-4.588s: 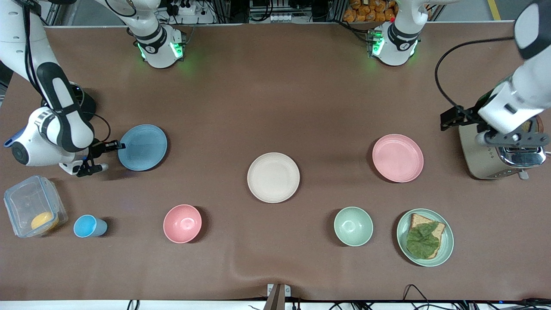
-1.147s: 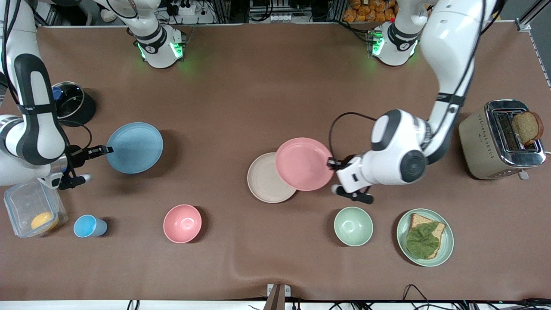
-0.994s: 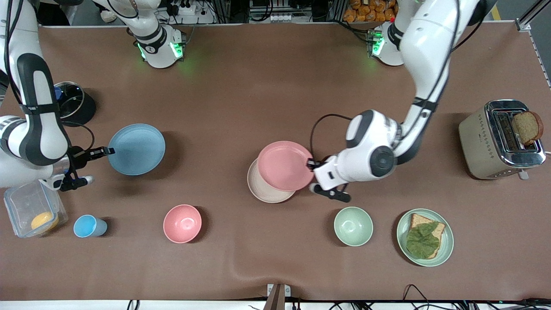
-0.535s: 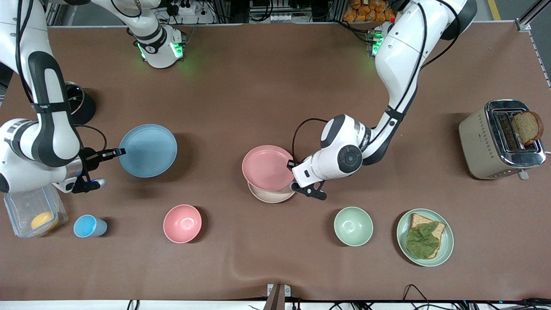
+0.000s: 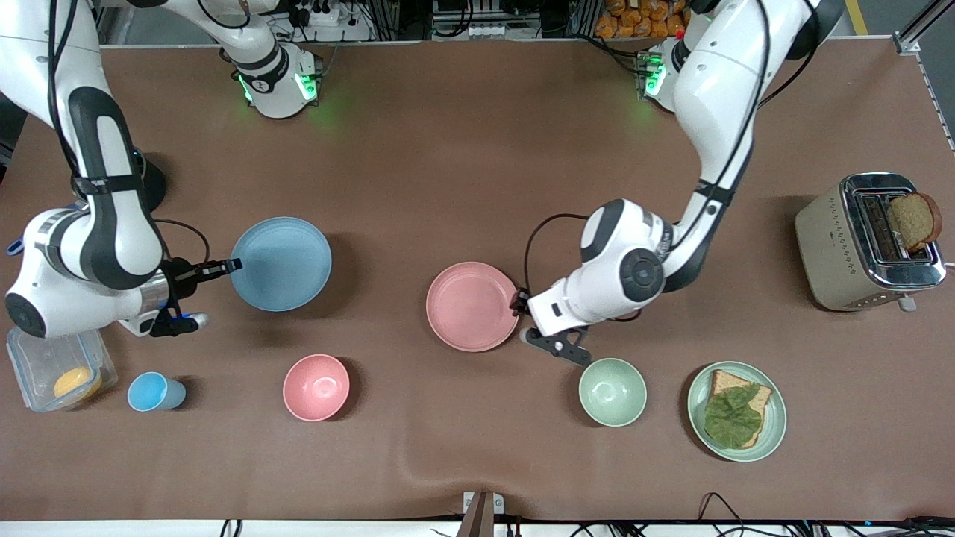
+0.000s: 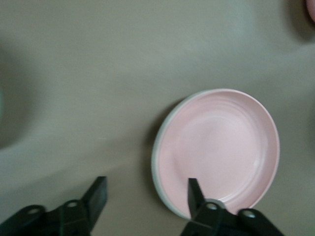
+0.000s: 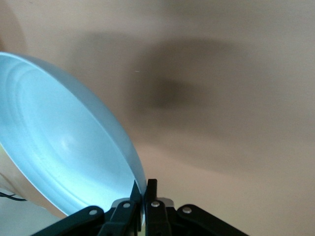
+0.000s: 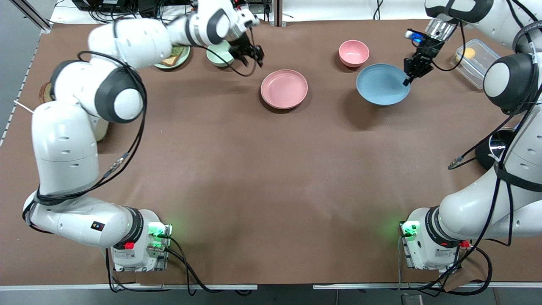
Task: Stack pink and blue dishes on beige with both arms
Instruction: 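Open the left gripper while the right gripper lifts the blue plate, then carry the blue plate with the right gripper onto the pink plate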
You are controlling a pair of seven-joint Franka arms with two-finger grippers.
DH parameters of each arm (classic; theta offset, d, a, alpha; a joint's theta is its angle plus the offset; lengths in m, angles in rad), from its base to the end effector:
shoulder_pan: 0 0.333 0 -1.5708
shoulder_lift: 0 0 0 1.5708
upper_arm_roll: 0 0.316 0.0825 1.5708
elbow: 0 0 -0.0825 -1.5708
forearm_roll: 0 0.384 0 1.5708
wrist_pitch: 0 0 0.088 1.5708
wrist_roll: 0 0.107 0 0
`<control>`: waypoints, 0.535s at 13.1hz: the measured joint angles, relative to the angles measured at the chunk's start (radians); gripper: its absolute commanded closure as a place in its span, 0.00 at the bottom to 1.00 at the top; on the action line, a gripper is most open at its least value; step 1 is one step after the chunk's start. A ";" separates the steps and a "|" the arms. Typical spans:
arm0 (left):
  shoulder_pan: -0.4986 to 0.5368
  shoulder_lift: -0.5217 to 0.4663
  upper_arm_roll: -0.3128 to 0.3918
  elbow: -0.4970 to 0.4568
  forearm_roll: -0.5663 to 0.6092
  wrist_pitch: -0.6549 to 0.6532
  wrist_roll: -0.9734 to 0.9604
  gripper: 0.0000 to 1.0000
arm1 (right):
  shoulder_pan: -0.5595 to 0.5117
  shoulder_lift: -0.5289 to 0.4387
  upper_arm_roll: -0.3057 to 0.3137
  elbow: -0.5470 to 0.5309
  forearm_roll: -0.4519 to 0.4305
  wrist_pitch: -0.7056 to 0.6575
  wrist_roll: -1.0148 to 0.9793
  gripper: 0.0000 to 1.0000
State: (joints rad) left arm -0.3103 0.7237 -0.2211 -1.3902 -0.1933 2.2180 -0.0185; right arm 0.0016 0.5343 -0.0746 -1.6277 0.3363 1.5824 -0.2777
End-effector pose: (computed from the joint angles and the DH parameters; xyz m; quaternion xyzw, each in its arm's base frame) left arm 0.6540 -0.3505 0.3009 0.9725 -0.1678 0.0148 0.1609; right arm 0.6160 -0.0054 0.2841 -0.9482 -0.0471 0.2521 0.1873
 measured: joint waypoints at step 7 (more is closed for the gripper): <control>0.226 -0.292 0.003 0.015 0.188 -0.385 0.005 0.00 | 0.218 0.051 0.002 0.043 0.141 0.059 0.317 1.00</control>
State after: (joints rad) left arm -0.0842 0.4318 -0.2177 -1.3748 -0.0052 1.8331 -0.0134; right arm 0.2197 0.5848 -0.0724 -1.5844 0.4774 1.6416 0.0397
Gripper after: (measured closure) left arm 0.000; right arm 0.952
